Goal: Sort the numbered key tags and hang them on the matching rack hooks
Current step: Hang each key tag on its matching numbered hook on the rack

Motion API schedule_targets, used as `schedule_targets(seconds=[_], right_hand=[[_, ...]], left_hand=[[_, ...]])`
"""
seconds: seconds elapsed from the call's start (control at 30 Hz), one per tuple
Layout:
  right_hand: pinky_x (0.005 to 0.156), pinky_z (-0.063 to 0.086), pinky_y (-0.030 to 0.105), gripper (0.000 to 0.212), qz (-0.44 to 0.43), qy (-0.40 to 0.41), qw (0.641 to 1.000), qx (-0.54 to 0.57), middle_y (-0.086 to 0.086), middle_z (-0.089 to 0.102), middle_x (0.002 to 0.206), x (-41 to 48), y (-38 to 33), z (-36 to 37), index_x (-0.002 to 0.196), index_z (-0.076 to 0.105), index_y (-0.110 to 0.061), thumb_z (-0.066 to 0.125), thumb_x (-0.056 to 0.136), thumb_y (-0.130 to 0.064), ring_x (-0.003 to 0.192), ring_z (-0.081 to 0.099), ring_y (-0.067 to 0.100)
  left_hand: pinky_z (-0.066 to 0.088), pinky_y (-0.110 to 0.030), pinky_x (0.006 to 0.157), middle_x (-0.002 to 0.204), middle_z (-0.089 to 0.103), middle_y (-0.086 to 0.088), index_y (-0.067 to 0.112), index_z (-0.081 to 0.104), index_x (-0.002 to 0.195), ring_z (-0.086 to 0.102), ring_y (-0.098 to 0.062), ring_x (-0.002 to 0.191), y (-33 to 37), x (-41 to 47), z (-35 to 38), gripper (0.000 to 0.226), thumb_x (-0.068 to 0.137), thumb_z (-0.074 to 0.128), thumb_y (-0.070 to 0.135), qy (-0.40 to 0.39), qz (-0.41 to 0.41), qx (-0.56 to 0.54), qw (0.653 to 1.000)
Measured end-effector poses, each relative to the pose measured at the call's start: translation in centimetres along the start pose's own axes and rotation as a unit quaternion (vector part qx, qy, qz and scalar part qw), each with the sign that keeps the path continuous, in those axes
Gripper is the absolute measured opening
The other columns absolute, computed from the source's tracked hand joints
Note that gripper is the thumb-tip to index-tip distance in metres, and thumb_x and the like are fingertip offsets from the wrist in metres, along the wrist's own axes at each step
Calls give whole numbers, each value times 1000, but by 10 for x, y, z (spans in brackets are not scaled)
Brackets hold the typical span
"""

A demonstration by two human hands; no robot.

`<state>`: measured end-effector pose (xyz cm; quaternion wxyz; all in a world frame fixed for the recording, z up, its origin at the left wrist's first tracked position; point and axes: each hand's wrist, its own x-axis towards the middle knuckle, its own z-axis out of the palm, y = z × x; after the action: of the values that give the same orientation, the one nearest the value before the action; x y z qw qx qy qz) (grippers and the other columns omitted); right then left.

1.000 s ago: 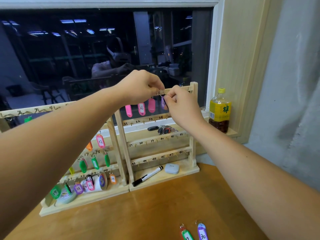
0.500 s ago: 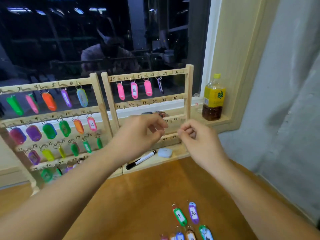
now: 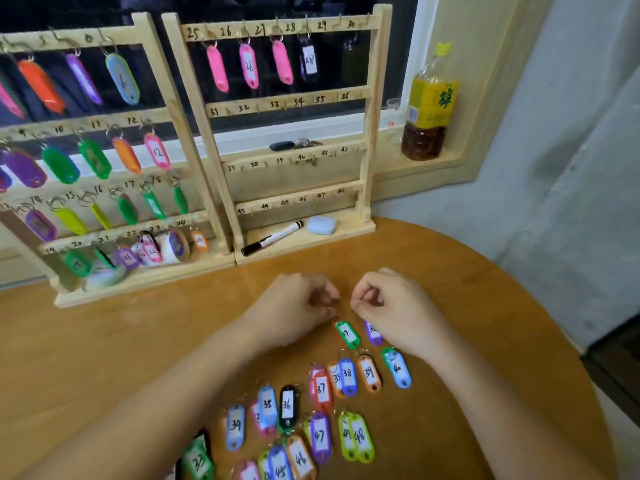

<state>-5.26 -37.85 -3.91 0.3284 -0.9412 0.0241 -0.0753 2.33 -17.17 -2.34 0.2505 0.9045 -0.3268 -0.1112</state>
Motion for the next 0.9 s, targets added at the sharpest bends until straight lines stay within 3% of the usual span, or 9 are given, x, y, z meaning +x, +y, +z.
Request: schedule_targets(seconds=[0.07,0.17,0.3,0.43,0.57,0.7,0.8,0.9], right_hand=[[93,44,38,12,-4,-23,999,-41,-17,58,92,-2,2,3,84,68,-38,79,87,-41,95,56,6],[99,36,40,11,-8,-37,997,-74,-17,54,100,-6,-1,4,89,68,-40,77,88,-47,108,51,9],[102,34,40,11,-12,-57,994,-89,-19,51,108,-9,-2,7,97,68,-43,74,91,-50,114,47,10],[103,31,38,16,-20,-56,994,-88,-20,51,112,-9,-1,10,101,68,-43,71,92,-56,116,44,7],[97,38,37,15,-38,-12,999,-25,-20,61,102,-8,-3,11,94,67,-41,67,96,-56,106,52,4],[82,55,36,9,-12,19,979,204,-12,75,89,-4,-12,3,91,76,-30,73,100,-30,89,68,8],[82,54,27,11,-36,52,973,224,-14,76,93,5,-21,-8,95,77,-30,70,102,-26,94,69,7],[85,54,33,11,-55,88,968,228,-12,76,95,25,-29,-24,96,78,-29,69,103,-28,96,69,9]], left_hand=[[42,-7,77,106,71,14,31,73,120,63,-2,93,-1,0,9,27,93,79,32,-1,-5,3,1000],[39,-5,77,109,65,11,30,73,118,60,-3,95,-2,2,18,27,93,80,34,-1,-4,-2,1000],[50,-23,88,106,64,13,31,75,106,59,-3,96,0,2,24,13,93,79,31,10,9,-2,1000],[53,-29,89,97,69,15,31,76,95,62,-1,93,-2,3,26,3,95,78,28,36,13,-24,999],[58,-31,84,86,76,14,32,76,90,70,-3,87,-3,0,18,5,94,79,30,66,4,-90,994],[62,-35,78,84,78,13,30,79,91,74,-7,82,4,-1,-4,4,92,81,33,113,12,-163,980],[62,-34,79,86,79,10,28,81,93,74,-7,83,11,2,-24,1,93,81,28,130,18,-191,973],[59,-31,73,84,80,8,27,84,94,73,-9,78,19,8,-52,4,93,82,25,157,26,-197,967]])
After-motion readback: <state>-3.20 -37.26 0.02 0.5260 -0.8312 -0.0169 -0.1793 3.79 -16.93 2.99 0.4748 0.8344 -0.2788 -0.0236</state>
